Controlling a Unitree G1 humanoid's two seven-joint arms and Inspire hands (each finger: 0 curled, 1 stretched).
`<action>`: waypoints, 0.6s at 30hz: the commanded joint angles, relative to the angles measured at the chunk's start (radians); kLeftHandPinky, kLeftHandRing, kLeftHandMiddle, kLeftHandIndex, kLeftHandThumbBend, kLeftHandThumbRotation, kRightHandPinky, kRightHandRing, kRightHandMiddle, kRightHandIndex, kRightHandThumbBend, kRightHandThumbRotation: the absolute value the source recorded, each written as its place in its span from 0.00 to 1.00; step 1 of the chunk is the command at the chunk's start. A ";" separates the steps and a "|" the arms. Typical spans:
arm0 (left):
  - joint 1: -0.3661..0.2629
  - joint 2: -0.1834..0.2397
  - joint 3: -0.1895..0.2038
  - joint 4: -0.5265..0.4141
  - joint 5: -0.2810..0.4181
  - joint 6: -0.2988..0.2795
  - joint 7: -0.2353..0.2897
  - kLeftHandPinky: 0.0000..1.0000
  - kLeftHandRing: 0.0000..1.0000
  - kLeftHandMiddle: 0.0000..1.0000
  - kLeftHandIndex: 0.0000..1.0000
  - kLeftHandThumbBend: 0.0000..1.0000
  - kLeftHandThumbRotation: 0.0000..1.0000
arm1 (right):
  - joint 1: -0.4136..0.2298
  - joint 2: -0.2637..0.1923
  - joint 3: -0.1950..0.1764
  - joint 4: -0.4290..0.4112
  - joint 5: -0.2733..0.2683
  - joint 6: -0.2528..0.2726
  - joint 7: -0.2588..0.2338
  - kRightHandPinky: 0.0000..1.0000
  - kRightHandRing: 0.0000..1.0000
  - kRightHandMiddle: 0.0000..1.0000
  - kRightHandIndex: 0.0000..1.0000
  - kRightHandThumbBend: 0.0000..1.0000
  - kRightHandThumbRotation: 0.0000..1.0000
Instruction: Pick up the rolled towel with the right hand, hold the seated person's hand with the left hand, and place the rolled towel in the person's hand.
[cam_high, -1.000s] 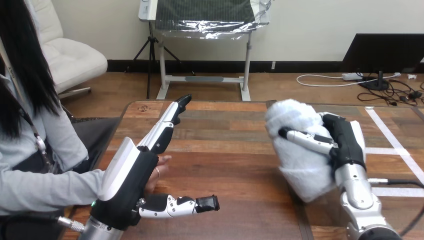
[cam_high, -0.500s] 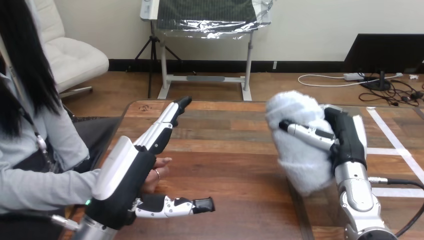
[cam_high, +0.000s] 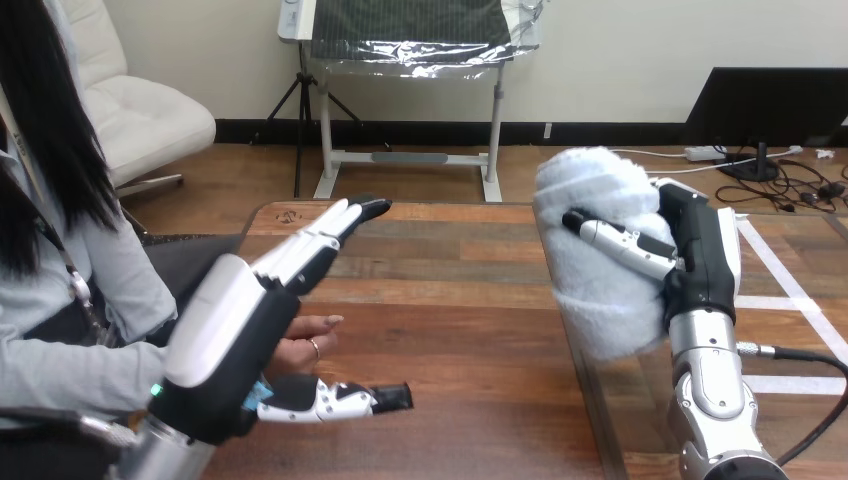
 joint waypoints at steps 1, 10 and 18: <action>-0.016 0.022 0.038 -0.079 0.010 0.014 0.028 0.73 0.82 0.87 0.85 1.00 0.28 | -0.093 0.015 -0.022 -0.040 0.023 -0.042 0.006 0.27 0.32 0.40 0.40 0.70 0.00; -0.005 0.056 0.059 -0.130 0.001 0.056 0.007 0.71 0.78 0.81 0.80 1.00 0.26 | -0.096 0.021 -0.028 -0.032 0.030 -0.051 0.007 0.26 0.32 0.40 0.39 0.71 0.00; 0.004 0.088 0.070 -0.164 -0.026 0.110 -0.030 0.69 0.74 0.78 0.79 1.00 0.22 | -0.096 0.021 -0.024 -0.027 0.014 -0.054 -0.005 0.27 0.32 0.40 0.40 0.70 0.00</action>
